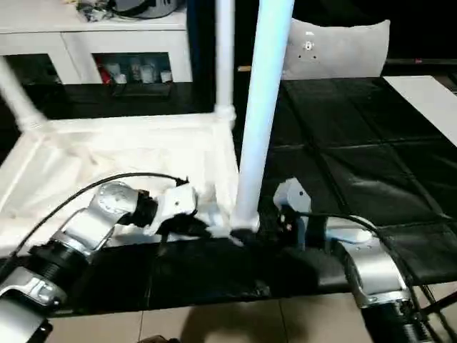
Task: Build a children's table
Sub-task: Rotate leg to tighten
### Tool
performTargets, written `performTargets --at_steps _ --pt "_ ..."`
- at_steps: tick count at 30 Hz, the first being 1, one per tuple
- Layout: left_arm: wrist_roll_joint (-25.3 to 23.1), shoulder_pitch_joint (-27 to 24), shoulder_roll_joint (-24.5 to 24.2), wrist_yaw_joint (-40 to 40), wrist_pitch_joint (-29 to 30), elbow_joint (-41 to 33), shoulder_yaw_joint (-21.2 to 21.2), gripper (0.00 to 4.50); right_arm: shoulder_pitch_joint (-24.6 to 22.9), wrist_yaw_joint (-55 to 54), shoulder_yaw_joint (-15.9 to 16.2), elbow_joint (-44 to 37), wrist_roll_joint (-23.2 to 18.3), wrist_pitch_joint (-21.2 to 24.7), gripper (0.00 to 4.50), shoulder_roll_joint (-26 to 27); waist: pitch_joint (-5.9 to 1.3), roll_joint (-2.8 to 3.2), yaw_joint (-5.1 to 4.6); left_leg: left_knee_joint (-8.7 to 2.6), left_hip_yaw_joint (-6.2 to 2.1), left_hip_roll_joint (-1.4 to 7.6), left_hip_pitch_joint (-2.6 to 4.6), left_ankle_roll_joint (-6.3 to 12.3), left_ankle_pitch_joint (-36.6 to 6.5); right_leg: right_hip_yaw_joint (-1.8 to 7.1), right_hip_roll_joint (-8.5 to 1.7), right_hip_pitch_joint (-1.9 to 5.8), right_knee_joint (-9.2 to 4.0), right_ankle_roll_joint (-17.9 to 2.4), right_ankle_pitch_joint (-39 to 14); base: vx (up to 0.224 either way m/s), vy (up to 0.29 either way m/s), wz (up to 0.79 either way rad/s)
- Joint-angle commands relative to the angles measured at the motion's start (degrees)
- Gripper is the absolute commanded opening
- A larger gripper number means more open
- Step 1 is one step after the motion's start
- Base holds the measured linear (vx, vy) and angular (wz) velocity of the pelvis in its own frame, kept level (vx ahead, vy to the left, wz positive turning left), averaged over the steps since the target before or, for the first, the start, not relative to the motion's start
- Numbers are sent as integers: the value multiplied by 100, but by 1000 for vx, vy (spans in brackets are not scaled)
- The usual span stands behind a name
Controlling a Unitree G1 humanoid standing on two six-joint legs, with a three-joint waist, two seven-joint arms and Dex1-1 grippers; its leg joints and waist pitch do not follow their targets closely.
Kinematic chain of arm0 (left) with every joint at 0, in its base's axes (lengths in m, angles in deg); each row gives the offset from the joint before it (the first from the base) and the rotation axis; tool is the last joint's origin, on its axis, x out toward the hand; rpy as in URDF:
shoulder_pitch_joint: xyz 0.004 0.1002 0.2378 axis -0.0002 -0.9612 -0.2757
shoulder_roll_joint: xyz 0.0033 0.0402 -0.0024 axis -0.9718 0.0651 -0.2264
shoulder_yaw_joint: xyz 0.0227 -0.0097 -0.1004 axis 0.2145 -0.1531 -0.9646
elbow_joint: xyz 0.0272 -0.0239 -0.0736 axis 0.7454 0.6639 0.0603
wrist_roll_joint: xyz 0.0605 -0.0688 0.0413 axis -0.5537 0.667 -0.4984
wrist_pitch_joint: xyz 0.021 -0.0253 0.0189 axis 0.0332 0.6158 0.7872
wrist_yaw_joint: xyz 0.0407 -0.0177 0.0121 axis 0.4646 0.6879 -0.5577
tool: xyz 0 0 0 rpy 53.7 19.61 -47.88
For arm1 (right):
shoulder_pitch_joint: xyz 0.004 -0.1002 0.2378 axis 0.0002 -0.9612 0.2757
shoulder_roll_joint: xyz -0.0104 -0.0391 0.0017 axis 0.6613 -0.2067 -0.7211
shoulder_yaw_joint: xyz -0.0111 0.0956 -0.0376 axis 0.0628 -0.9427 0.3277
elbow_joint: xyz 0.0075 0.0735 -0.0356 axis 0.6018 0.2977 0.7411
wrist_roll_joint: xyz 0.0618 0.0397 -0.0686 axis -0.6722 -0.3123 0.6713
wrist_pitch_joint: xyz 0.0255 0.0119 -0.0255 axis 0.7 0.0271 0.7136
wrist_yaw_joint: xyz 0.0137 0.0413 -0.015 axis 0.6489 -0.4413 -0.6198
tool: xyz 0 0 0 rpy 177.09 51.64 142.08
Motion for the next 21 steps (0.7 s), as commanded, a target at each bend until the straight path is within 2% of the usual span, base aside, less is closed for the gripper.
performTargets --at_steps 1,5,8,9,11,20,21 --pt "-162 124 -79 360 -247 41 296 0 175 267 117 -4 -58 32 383 -120 -334 -67 -25 -415 -166 381 192 265 -1500 206 -332 157 -390 -1319 -1080 0 0 0" --pt "-167 156 -163 510 -424 113 363 0 302 509 213 57 -135 89 346 -229 -341 -66 -10 -411 -163 378 198 231 -1504 206 -339 155 -386 -1325 -1102 0 0 0" --pt "-153 189 -192 646 -600 202 404 0 396 776 300 111 -180 92 313 -277 -354 -72 3 -392 -155 374 188 269 -1378 205 -337 161 -364 -1369 -905 0 0 0" --pt "-151 190 -198 661 -634 211 405 0 403 799 314 109 -181 100 313 -277 -357 -122 3 -385 -146 373 183 304 -1320 202 -337 165 -361 -1376 -848 0 0 0" --pt "-141 189 -201 693 -667 209 404 0 410 858 366 107 -163 94 291 -265 -357 -96 18 -384 -155 374 175 331 -1251 201 -349 170 -349 -1386 -831 0 0 0" --pt "-141 252 -188 708 -811 354 395 0 472 1023 501 200 -136 76 223 -276 -360 -95 29 -374 -148 374 188 307 -1268 198 -343 159 -350 -1401 -922 0 0 0" --pt "-144 255 -187 700 -820 373 392 0 465 1045 522 202 -130 79 207 -282 -361 -77 36 -377 -152 377 189 300 -1271 198 -341 160 -345 -1396 -913 0 0 0"
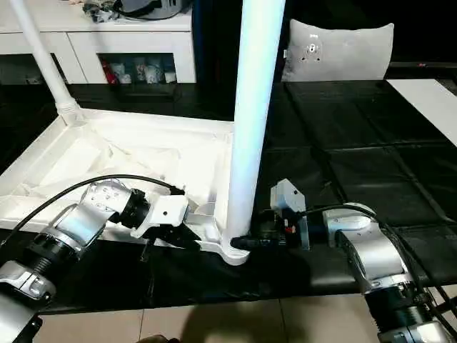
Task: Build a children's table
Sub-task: Rotate leg to tighten
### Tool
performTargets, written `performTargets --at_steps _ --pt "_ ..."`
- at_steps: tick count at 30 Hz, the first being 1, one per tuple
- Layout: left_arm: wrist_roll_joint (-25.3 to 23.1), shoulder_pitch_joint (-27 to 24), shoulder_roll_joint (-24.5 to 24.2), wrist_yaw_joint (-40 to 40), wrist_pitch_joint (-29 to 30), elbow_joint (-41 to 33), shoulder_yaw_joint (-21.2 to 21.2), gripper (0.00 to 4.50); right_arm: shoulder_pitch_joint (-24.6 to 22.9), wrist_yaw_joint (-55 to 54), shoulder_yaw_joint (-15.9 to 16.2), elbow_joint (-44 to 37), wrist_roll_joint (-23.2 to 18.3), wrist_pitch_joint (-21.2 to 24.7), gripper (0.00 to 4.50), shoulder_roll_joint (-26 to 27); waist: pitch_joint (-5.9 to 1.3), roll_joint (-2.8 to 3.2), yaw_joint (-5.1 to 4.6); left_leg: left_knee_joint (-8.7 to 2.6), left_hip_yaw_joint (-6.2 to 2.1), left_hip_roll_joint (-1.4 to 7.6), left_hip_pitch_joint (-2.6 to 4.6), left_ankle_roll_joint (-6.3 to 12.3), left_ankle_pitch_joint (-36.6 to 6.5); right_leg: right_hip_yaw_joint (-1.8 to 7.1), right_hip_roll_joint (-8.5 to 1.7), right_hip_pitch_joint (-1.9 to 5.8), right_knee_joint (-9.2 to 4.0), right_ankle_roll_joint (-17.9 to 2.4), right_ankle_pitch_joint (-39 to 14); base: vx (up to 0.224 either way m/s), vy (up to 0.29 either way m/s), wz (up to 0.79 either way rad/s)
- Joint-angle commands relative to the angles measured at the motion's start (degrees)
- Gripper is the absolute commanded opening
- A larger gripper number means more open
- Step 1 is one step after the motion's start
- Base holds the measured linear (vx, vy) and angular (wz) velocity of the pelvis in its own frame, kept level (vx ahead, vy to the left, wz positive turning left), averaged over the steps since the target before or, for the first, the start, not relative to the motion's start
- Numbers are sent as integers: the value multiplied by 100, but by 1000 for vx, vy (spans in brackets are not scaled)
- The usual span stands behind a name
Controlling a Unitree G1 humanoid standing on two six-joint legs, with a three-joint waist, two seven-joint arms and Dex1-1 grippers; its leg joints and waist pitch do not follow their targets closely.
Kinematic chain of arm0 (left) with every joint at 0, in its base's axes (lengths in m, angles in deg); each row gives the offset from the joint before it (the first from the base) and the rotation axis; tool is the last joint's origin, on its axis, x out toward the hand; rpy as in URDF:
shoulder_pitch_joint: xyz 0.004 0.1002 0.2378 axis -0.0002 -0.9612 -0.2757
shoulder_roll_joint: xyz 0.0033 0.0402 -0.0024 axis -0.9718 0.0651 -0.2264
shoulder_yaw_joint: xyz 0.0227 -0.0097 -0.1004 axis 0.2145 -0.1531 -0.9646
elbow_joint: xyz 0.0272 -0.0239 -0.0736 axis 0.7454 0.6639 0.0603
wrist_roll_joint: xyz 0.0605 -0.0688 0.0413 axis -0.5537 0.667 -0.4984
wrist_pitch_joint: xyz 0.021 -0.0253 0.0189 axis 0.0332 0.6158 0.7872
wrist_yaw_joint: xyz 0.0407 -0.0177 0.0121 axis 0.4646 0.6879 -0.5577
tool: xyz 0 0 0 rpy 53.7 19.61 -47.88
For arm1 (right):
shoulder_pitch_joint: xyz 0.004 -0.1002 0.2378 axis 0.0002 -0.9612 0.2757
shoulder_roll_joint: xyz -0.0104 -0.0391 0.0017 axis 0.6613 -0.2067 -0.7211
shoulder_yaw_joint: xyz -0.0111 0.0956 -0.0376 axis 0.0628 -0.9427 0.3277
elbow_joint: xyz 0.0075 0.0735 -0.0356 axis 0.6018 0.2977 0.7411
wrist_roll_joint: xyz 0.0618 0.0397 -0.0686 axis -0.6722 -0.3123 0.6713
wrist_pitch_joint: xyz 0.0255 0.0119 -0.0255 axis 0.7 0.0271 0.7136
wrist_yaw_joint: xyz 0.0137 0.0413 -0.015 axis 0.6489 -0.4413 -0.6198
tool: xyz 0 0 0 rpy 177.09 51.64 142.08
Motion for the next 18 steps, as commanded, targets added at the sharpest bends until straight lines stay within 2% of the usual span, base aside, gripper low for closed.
performTargets --at_steps 1,7,8,11,13,14,15,17,18 --pt "-151 86 11 101 -122 89 225 0 12 213 166 -30 -26 15 202 -47 -361 -72 -15 -391 -152 378 190 295 -1273 196 -338 158 -351 -1388 -890 0 0 0" --pt "-176 88 16 59 -129 144 192 0 -95 242 241 -152 -46 52 190 -69 -356 -79 1 -387 -148 373 192 291 -1298 198 -341 156 -360 -1378 -960 0 0 0" --pt "-176 88 22 46 -122 150 186 0 -111 241 245 -168 -53 60 190 -66 -359 -58 6 -388 -152 375 196 278 -1307 198 -346 158 -357 -1376 -975 0 0 0" --pt "-144 68 57 -18 2 147 140 0 -201 209 254 -284 -108 157 189 -40 -357 -69 18 -394 -151 377 198 258 -1335 200 -337 157 -362 -1363 -990 0 0 0" --pt "6 -12 187 -215 493 -69 -4 0 -395 -168 210 -546 -233 558 189 139 -362 -49 45 -400 -149 383 206 249 -1287 206 -330 161 -352 -1363 -882 0 0 0" --pt "12 -16 193 -224 513 -80 -10 0 -401 -190 207 -555 -238 576 189 150 -360 -53 53 -404 -149 386 212 252 -1257 207 -327 158 -341 -1387 -831 0 0 0" --pt "79 -47 257 -307 728 -206 -66 0 -463 -458 164 -634 -284 789 189 278 -355 -61 58 -406 -150 382 205 251 -1281 207 -337 161 -355 -1384 -898 0 0 0" --pt "129 -59 414 -573 1320 -415 -165 0 -463 -1150 73 -586 -186 1090 188 615 -327 -61 43 -427 -152 373 208 168 -1444 212 -339 141 -381 -1331 -1225 0 0 0" --pt "136 -67 494 -701 1501 -493 -197 0 -464 -1478 53 -542 -80 1106 188 791 -294 -59 22 -442 -170 353 220 60 -1712 209 -350 113 -431 -1249 -1715 0 0 0"
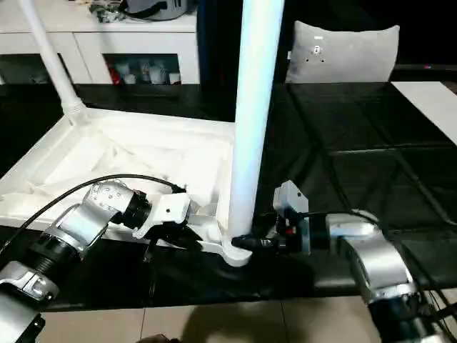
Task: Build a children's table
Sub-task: Rotate leg to tighten
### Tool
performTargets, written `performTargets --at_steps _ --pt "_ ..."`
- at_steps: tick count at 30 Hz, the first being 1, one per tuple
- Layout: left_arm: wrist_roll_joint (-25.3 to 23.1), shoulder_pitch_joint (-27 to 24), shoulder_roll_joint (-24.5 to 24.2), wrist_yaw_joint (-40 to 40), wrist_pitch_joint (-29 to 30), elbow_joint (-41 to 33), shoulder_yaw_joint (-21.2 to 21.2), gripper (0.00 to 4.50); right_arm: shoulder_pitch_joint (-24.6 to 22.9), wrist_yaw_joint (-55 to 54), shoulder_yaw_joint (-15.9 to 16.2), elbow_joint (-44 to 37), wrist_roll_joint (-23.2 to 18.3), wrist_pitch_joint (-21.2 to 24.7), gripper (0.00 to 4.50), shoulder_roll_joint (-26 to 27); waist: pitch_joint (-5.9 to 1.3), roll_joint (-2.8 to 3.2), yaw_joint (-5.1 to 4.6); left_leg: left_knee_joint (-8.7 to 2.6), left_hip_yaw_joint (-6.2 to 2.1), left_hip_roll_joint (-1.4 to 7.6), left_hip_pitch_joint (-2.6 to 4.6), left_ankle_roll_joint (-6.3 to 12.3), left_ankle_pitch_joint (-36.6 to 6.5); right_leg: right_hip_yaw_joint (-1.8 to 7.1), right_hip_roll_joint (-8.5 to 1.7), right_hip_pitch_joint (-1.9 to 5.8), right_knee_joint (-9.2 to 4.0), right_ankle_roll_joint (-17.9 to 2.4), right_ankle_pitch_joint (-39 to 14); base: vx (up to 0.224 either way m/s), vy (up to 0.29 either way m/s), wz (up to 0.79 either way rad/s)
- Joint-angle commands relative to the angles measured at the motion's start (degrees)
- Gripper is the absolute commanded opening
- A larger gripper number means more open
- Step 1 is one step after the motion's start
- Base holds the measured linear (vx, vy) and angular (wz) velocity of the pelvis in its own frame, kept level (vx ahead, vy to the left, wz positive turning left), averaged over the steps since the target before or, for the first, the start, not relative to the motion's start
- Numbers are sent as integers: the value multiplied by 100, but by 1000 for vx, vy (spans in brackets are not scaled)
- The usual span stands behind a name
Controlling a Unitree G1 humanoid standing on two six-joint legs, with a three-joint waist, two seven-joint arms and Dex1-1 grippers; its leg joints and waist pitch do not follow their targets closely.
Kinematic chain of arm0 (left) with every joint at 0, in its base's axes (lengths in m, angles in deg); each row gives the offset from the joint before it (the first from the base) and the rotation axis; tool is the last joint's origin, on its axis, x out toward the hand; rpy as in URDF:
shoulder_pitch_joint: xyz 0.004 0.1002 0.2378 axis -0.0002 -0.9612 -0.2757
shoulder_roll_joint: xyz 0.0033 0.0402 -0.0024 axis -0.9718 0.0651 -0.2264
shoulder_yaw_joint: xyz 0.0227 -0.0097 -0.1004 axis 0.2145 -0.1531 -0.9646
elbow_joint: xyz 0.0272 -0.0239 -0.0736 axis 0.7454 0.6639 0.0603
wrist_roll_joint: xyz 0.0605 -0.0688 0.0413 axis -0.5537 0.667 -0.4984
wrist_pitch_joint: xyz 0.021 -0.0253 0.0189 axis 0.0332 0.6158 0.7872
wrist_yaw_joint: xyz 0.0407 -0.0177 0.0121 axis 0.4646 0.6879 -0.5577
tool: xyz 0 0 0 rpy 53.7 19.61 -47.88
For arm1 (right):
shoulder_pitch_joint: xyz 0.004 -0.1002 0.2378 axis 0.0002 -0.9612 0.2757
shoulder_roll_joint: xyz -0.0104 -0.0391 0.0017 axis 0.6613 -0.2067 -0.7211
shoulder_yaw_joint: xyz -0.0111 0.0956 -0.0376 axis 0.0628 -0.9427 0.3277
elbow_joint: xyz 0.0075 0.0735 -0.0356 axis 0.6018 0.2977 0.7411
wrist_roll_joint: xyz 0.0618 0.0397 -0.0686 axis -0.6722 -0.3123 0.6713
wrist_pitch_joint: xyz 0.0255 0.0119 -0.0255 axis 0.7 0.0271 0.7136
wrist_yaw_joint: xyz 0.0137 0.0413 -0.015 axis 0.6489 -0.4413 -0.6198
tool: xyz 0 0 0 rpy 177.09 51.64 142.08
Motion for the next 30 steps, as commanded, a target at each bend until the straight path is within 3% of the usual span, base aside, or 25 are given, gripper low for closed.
performTargets --at_steps 1,2,3,6,8,9,11,13,14,15,16,17,18,23,25,30 --pt "78 -20 411 -524 470 -314 -8 0 -32 -726 291 44 132 298 188 487 -262 -73 -74 -456 -193 341 190 -96 -2004 206 -361 67 -508 -1099 -2286 0 0 0" --pt "37 -13 520 -707 557 -314 -28 0 -22 -1027 265 96 204 352 188 675 -255 -26 -95 -456 -219 326 189 -170 -2157 198 -371 67 -524 -1022 -2545 0 0 0" --pt "7 1 645 -897 671 -298 -54 0 -4 -1312 228 142 261 437 188 861 -247 -64 -175 -468 -240 318 199 -290 -2360 193 -362 37 -567 -856 -2924 0 0 0" --pt "-30 64 1052 -1454 1072 -220 -166 0 114 -2121 68 316 346 636 188 1383 -242 -44 -321 -480 -309 299 175 -372 -2670 155 -366 35 -614 -630 -3328 0 0 0" --pt "-49 110 1233 -1709 1259 -183 -214 0 175 -2431 17 389 388 675 188 1570 -244 -33 -409 -502 -326 300 173 -398 -2822 136 -342 27 -629 -585 -3261 0 0 0" --pt "-96 234 1617 -2288 1594 -77 -349 0 324 -3064 -112 589 492 736 188 1939 -247 -25 -462 -507 -341 292 171 -413 -2926 116 -334 30 -640 -582 -3205 0 0 0" --pt "-111 407 2035 -2950 1745 125 -546 0 550 -3789 -275 924 636 690 188 2312 -230 4 -565 -477 -342 258 228 -466 -3224 95 -321 -62 -696 -603 -3293 0 0 0" --pt "-129 513 2266 -3291 1746 268 -663 0 716 -4223 -405 1171 749 589 188 2569 -245 7 -625 -465 -374 239 260 -433 -3360 44 -320 -39 -751 -506 -3361 0 0 0" --pt "-137 533 2311 -3356 1729 300 -682 0 757 -4308 -427 1233 779 534 188 2621 -246 15 -636 -491 -393 245 234 -405 -3346 30 -322 3 -754 -483 -3286 0 0 0" --pt "-179 612 2453 -3631 1551 420 -763 0 881 -4457 -460 1424 870 294 188 2734 -256 58 -690 -553 -407 262 143 -388 -3330 30 -301 51 -716 -531 -2834 0 0 0" --pt "-179 612 2453 -3631 1551 420 -763 0 881 -4457 -460 1424 870 294 188 2734 -270 47 -697 -550 -404 260 161 -378 -3357 28 -302 50 -723 -567 -2717 0 0 0" --pt "-158 625 2471 -3653 1549 429 -794 0 893 -4461 -442 1436 914 233 258 2723 -273 51 -702 -542 -394 258 180 -357 -3357 37 -300 38 -730 -610 -2608 0 0 0" --pt "-168 628 2429 -3637 1507 418 -794 0 897 -4494 -465 1417 924 155 258 2718 -278 54 -702 -525 -354 253 190 -264 -3251 69 -310 23 -733 -754 -2341 0 0 0" --pt "-294 587 2213 -3513 1429 455 -771 0 851 -4439 -653 1328 892 39 307 2661 -287 38 -658 -504 -292 257 136 -14 -2669 103 -321 60 -697 -925 -2049 0 0 0" --pt "-329 561 2071 -3420 1322 489 -751 0 781 -4296 -686 1257 840 -68 339 2560 -291 42 -651 -502 -288 262 132 7 -2621 103 -323 61 -699 -913 -2121 0 0 0" --pt "-342 464 1741 -3057 1092 493 -681 0 517 -3667 -603 885 731 -162 367 2130 -306 38 -557 -497 -263 289 133 78 -2411 123 -319 73 -683 -915 -2012 0 0 0"
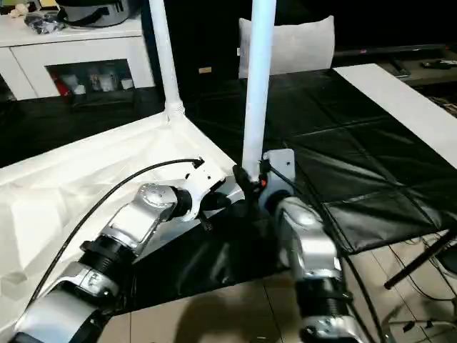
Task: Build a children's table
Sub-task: Rotate leg to tighten
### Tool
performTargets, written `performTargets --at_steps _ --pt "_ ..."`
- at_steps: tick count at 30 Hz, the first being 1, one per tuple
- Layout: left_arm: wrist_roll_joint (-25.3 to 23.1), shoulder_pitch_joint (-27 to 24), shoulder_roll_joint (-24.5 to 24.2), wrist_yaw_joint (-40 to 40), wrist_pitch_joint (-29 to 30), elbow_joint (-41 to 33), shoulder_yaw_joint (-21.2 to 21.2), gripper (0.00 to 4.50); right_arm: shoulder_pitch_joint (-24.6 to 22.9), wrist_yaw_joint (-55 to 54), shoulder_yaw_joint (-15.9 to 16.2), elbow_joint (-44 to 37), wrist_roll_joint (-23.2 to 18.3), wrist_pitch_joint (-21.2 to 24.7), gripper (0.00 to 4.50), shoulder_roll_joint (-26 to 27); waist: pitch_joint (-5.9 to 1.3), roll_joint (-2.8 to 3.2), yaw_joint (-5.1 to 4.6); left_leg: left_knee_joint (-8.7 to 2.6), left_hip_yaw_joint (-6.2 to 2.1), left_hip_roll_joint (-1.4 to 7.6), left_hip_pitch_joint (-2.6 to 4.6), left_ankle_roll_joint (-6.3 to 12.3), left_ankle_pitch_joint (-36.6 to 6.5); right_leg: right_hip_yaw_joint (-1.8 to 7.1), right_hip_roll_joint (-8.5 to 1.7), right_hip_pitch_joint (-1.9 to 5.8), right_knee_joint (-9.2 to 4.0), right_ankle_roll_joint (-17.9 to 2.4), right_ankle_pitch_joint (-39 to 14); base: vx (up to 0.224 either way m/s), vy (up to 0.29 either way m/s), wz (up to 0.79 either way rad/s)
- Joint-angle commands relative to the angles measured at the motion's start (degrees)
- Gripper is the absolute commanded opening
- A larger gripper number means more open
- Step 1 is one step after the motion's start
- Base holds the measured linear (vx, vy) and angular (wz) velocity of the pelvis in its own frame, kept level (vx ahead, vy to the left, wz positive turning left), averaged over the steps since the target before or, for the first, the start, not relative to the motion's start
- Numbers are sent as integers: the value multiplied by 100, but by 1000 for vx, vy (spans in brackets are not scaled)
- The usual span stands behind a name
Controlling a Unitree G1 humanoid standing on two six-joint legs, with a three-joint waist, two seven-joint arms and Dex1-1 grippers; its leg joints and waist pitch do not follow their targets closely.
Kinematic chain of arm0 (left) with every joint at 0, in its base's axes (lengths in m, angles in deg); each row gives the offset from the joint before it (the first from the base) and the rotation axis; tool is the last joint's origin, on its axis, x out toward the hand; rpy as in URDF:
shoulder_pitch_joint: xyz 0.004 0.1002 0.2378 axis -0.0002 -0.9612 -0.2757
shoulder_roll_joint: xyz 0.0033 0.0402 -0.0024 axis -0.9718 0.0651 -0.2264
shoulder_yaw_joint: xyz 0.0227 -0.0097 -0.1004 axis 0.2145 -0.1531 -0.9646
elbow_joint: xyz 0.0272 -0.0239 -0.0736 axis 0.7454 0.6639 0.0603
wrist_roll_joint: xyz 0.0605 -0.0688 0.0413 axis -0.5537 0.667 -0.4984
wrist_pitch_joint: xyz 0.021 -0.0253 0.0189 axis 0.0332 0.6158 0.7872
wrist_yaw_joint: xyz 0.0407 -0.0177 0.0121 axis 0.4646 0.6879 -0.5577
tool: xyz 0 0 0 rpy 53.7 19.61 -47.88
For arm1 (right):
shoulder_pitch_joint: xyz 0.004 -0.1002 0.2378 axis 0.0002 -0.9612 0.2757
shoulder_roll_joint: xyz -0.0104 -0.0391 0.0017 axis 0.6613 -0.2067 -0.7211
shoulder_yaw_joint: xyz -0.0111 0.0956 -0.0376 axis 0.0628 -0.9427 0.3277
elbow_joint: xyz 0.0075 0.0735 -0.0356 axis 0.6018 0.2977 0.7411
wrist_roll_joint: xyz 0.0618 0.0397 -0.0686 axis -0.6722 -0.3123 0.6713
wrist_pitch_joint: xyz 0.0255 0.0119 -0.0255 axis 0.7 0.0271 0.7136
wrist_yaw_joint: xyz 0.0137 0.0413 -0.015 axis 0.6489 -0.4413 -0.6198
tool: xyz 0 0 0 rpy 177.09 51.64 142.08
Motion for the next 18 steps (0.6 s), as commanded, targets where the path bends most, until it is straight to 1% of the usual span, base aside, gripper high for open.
performTargets --at_steps 1,2,3,4,5,6,7,8,9,10,11,12,13,14,15,16,17,18 --pt "9 120 -155 324 -406 -126 118 0 -174 593 394 -176 -127 89 378 -112 -343 -28 38 -467 -190 306 141 91 -2338 177 -315 106 -454 -932 -2076 0 0 0" --pt "9 101 -209 406 -468 -127 139 0 -211 702 422 -223 -121 67 387 -203 -349 -36 65 -471 -198 307 128 107 -2228 172 -313 137 -452 -912 -1995 0 0 0" --pt "8 25 -434 744 -698 -136 222 0 -342 1194 488 -404 -180 20 393 -566 -357 -41 91 -463 -180 314 125 171 -2089 180 -310 142 -434 -950 -1825 0 0 0" --pt "23 -14 -560 954 -826 -131 269 0 -387 1462 486 -470 -233 -10 401 -747 -361 -35 119 -452 -164 325 133 230 -1993 191 -304 141 -414 -1007 -1667 0 0 0" --pt "23 -14 -560 954 -826 -131 269 0 -387 1462 486 -470 -233 -10 401 -747 -364 -38 135 -451 -167 323 117 266 -1916 189 -313 164 -408 -1034 -1590 0 0 0" --pt "2 -58 -794 1331 -1121 -94 388 0 -428 1915 472 -544 -337 -11 411 -1047 -380 -31 170 -443 -167 330 119 304 -1782 180 -314 182 -383 -1086 -1450 0 0 0" --pt "12 -84 -888 1541 -1227 -110 450 0 -441 2063 485 -561 -347 -13 422 -1167 -395 -40 191 -423 -153 335 122 361 -1636 184 -316 178 -355 -1164 -1243 0 0 0" --pt "24 -107 -987 1759 -1285 -129 511 0 -453 2239 510 -564 -354 -45 431 -1294 -398 -39 207 -417 -140 334 106 413 -1445 183 -313 194 -323 -1250 -1000 0 0 0" --pt "49 -123 -1097 1988 -1432 -136 582 0 -472 2451 552 -569 -383 -66 437 -1441 -406 -24 235 -407 -134 344 128 430 -1370 183 -318 186 -311 -1301 -886 0 0 0" --pt "62 -133 -1152 2095 -1502 -143 617 0 -485 2558 574 -576 -400 -79 437 -1513 -410 -18 258 -398 -127 355 133 475 -1247 180 -317 187 -283 -1383 -689 0 0 0" --pt "69 -136 -1170 2136 -1535 -145 628 0 -490 2599 585 -577 -401 -91 437 -1540 -408 -12 276 -395 -118 359 138 487 -1216 178 -315 184 -275 -1417 -637 0 0 0" --pt "113 -145 -1278 2383 -1688 -156 692 0 -515 2858 652 -583 -403 -171 437 -1714 -410 -23 323 -387 -114 361 147 495 -1187 169 -314 183 -264 -1449 -597 0 0 0" --pt "119 -137 -1314 2458 -1725 -144 711 0 -516 2953 669 -583 -419 -177 437 -1774 -405 -20 367 -390 -102 377 160 483 -1158 175 -317 182 -256 -1457 -595 0 0 0" --pt "128 -105 -1471 2794 -1861 -105 804 0 -488 3281 703 -546 -484 -238 437 -1948 -403 -46 375 -392 -94 379 157 481 -1161 173 -313 184 -254 -1462 -611 0 0 0" --pt "128 -105 -1471 2794 -1861 -105 804 0 -488 3281 703 -546 -484 -238 437 -1948 -396 -34 414 -398 -97 385 157 460 -1209 168 -315 194 -250 -1451 -719 0 0 0" --pt "93 -49 -1689 3241 -2217 23 940 0 -410 3709 774 -457 -552 -365 437 -2118 -391 -36 432 -397 -98 379 163 426 -1348 161 -320 183 -267 -1441 -913 0 0 0" --pt "81 -26 -1777 3447 -2408 99 981 0 -374 3938 836 -414 -570 -455 437 -2200 -368 -45 438 -412 -90 384 159 371 -1489 173 -322 174 -287 -1374 -1152 0 0 0" --pt "79 -19 -1794 3484 -2436 117 986 0 -367 3997 854 -407 -575 -476 437 -2218 -360 -58 441 -415 -87 381 162 339 -1572 176 -324 168 -299 -1347 -1289 0 0 0"
